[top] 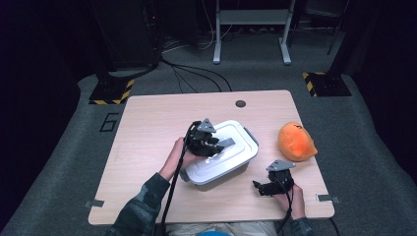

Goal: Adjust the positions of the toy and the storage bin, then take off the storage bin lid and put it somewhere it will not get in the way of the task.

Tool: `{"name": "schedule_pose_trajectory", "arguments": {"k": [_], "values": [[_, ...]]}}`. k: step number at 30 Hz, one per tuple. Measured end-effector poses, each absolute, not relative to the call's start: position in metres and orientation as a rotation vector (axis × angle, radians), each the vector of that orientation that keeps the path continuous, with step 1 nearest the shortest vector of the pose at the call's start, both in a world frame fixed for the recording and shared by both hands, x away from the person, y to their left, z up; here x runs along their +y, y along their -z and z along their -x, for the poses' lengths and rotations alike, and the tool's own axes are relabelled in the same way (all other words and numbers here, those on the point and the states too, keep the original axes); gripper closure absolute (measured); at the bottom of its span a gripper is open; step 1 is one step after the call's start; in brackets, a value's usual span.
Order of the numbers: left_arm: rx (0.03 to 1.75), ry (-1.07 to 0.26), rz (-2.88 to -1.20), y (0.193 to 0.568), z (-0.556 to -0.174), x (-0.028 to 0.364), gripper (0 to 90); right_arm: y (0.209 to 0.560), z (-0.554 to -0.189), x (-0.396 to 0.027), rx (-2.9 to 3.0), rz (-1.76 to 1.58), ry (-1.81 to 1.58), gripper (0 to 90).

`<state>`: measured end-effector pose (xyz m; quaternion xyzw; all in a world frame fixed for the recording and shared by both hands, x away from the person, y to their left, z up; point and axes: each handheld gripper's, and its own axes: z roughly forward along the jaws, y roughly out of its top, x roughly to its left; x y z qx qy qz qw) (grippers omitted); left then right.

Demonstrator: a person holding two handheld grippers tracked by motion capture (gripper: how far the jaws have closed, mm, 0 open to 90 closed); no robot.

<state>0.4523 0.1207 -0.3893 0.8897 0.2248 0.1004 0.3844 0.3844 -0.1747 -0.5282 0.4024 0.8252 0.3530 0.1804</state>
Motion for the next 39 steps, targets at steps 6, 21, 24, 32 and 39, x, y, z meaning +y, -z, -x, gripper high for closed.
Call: {"name": "schedule_pose_trajectory", "arguments": {"k": [6, 21, 24, 32, 39], "values": [[0.569, -0.277, -2.269, 0.388, -0.450, 0.119, 66.2, 0.528, -0.384, -0.175, 2.332, -1.129, -0.998, 8.4], [0.549, -0.298, -2.242, 0.372, -0.446, 0.124, 66.3, 0.528, -0.385, -0.175, 2.325, -1.126, -0.999, 8.4], [0.551, -0.312, -2.233, 0.366, -0.445, 0.128, 66.3, 0.528, -0.385, -0.175, 2.323, -1.125, -0.999, 8.4], [0.571, -0.354, -2.205, 0.355, -0.444, 0.141, 66.3, 0.528, -0.385, -0.175, 2.324, -1.126, -0.999, 8.4], [0.585, -0.370, -2.191, 0.349, -0.444, 0.150, 66.2, 0.528, -0.385, -0.175, 2.322, -1.127, -0.998, 8.3]]}}
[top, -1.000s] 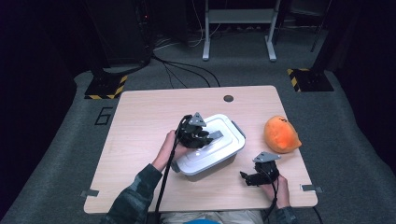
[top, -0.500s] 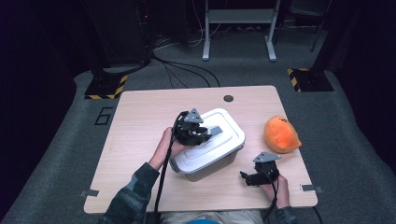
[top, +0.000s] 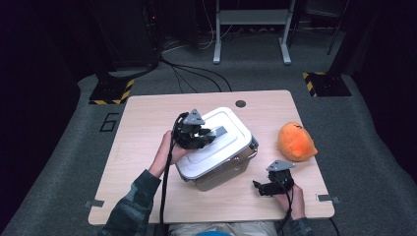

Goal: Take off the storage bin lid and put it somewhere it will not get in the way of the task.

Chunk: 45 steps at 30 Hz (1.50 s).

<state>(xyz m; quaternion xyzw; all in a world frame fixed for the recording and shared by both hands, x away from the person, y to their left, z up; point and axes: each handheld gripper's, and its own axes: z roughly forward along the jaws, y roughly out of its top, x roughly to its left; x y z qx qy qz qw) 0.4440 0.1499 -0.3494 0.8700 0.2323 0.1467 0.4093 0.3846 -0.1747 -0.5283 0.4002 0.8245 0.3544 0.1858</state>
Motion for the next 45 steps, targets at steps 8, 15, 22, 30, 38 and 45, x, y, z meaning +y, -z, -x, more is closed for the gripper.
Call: {"name": "schedule_pose_trajectory", "arguments": {"k": [8, 15, 22, 30, 38, 45], "values": [[0.611, -0.381, -2.184, 0.347, -0.445, 0.159, 66.2, 0.528, -0.385, -0.175, 2.324, -1.130, -0.998, 8.3], [0.632, -0.408, -2.170, 0.341, -0.444, 0.171, 66.2, 0.528, -0.385, -0.175, 2.326, -1.130, -0.998, 8.3], [0.659, -0.437, -2.159, 0.335, -0.443, 0.185, 66.2, 0.528, -0.384, -0.175, 2.325, -1.142, -0.997, 8.3], [0.686, -0.456, -2.148, 0.332, -0.443, 0.199, 66.2, 0.528, -0.384, -0.174, 2.318, -1.155, -1.000, 8.3], [0.731, -0.483, -2.129, 0.330, -0.444, 0.216, 66.2, 0.528, -0.384, -0.174, 2.318, -1.156, -0.999, 8.3], [0.785, -0.506, -2.115, 0.328, -0.445, 0.233, 66.2, 0.528, -0.384, -0.174, 2.317, -1.154, -0.998, 8.3]]}}
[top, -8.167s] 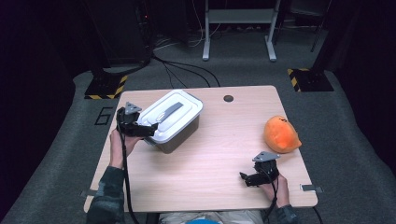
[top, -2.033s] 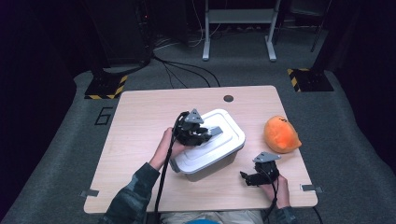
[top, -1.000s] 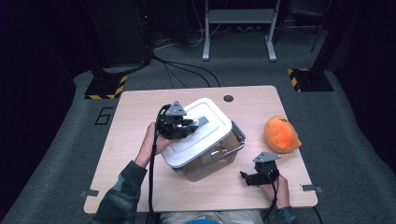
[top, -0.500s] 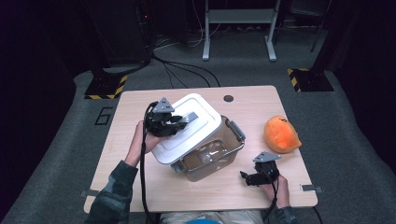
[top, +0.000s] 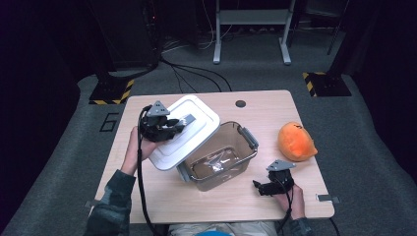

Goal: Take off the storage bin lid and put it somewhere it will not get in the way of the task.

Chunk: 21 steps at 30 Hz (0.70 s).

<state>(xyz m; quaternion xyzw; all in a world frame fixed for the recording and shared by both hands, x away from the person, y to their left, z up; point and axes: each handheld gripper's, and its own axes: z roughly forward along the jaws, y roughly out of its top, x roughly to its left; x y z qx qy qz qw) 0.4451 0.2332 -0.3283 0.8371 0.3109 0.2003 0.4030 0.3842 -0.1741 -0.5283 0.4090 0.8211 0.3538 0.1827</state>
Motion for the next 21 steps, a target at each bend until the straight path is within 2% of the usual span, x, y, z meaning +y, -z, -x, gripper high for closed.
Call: {"name": "schedule_pose_trajectory", "arguments": {"k": [21], "values": [[0.955, -0.592, -2.045, 0.334, -0.451, 0.281, 66.2, 0.528, -0.384, -0.174, 2.320, -1.146, -0.995, 8.3]]}}
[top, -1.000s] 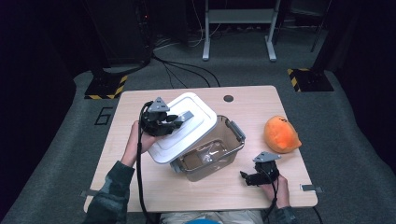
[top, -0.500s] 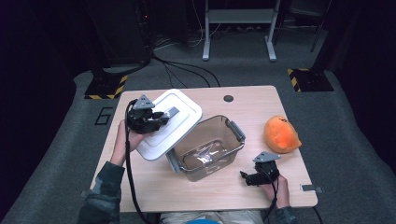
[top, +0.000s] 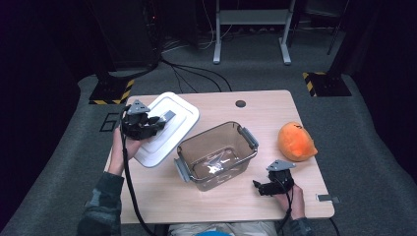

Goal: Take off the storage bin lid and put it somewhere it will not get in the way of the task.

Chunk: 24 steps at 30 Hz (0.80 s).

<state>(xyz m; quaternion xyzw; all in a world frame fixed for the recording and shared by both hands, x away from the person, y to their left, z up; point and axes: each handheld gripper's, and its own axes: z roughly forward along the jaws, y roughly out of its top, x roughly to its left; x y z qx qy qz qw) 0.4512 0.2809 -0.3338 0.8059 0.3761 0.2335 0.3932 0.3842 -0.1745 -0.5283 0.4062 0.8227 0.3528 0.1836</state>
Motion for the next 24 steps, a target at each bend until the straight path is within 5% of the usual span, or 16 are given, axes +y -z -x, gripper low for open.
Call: {"name": "schedule_pose_trajectory", "arguments": {"k": [24], "values": [[1.180, -0.666, -1.950, 0.349, -0.467, 0.315, 66.2, 0.528, -0.384, -0.175, 2.318, -1.148, -0.994, 8.3]]}}
